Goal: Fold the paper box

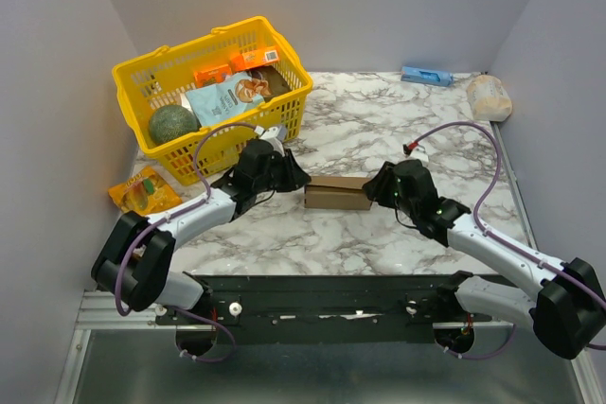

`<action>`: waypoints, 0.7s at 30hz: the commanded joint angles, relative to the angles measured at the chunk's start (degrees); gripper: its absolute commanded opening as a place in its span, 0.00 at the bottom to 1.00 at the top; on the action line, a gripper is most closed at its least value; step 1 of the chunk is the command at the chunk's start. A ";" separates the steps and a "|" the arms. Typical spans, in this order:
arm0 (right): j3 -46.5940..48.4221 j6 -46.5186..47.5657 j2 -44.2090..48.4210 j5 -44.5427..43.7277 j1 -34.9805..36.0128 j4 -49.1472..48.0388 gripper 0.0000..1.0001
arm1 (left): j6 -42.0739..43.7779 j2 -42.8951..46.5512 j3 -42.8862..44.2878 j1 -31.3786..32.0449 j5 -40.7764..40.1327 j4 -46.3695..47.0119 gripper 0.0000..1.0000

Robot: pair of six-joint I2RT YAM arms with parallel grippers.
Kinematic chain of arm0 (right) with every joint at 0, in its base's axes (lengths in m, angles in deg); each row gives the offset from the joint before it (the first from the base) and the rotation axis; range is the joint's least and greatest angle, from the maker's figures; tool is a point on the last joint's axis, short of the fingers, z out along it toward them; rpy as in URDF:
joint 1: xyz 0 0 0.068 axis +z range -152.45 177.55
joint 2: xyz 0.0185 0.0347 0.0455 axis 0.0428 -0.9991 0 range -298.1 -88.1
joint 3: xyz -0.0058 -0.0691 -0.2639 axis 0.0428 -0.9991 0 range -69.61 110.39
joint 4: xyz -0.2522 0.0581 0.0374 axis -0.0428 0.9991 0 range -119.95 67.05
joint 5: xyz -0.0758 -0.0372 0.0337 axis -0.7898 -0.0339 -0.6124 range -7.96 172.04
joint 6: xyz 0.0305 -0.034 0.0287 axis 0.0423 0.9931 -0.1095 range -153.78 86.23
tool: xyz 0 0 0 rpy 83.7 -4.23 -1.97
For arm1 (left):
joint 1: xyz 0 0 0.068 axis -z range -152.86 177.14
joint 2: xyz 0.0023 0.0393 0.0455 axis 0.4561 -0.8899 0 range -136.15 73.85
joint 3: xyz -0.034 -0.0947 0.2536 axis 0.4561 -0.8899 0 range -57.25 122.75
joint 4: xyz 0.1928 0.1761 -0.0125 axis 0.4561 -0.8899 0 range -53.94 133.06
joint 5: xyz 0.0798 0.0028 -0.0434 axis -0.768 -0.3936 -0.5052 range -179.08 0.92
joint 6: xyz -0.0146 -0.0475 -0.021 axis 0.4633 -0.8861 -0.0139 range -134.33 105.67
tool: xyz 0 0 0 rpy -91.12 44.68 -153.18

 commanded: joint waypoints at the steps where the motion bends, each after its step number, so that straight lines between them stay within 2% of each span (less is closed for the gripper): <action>1: -1.90 1.09 -0.05 -2.76 -0.29 4.74 0.45 | 1.35 0.14 -3.58 0.10 1.27 -2.44 0.29; 10: -1.90 1.27 0.13 -2.58 -0.29 4.57 0.45 | 9.18 1.89 -2.98 3.35 -5.85 -7.27 0.30; 13: -1.98 1.44 0.13 -2.50 -0.29 4.39 0.42 | 9.27 2.51 -1.75 3.35 -8.31 -9.12 0.34; 18: -2.07 1.53 0.21 -2.41 -0.29 4.39 0.41 | 8.92 3.56 -0.51 3.35 -11.12 -11.49 0.53; 21: -1.98 1.44 0.21 -2.15 -0.29 4.31 0.41 | 8.48 3.39 -0.69 3.35 -10.43 -11.24 0.57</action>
